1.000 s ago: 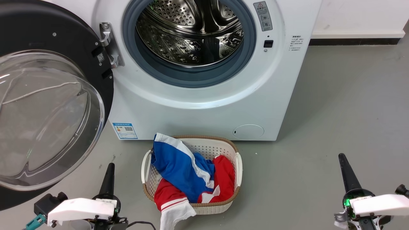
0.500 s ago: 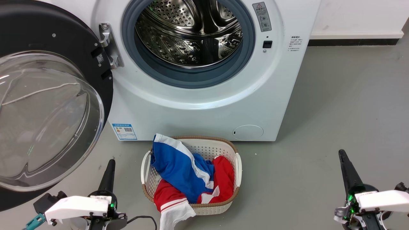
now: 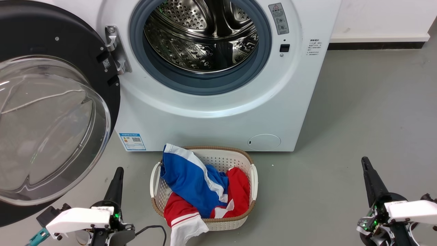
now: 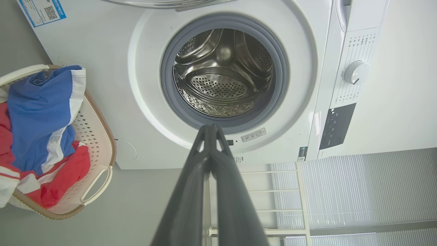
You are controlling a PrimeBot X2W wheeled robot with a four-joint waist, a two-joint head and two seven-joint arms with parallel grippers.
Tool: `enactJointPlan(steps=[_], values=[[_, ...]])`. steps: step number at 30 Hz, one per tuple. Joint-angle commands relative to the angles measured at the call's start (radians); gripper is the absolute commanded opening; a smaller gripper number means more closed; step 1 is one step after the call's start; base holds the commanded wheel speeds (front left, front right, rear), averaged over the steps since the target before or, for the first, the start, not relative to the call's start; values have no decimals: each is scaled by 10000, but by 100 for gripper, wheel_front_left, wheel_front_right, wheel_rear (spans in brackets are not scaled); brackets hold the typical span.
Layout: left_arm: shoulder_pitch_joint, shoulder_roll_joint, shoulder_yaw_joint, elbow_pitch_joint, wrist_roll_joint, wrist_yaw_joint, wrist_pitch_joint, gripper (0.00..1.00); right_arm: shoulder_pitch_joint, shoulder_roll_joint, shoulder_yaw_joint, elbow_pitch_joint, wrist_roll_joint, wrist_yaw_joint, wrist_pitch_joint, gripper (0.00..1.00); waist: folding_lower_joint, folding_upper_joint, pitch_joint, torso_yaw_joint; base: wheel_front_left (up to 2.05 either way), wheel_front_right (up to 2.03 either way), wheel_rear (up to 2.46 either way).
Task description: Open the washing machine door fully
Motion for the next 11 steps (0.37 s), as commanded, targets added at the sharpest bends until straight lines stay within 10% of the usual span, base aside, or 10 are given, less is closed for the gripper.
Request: enactJointPlan(steps=[1, 11], values=[[-171, 23, 39, 7, -232, -66, 71, 0, -201, -9, -34, 27, 231, 4, 79, 0, 0, 0, -3, -3, 0, 0, 0], [-265, 23, 91, 93, -983, -133, 255, 0, -354, 18, -103, 175, 949, 4, 297, 0, 0, 0, -25, -23, 0, 0, 0]])
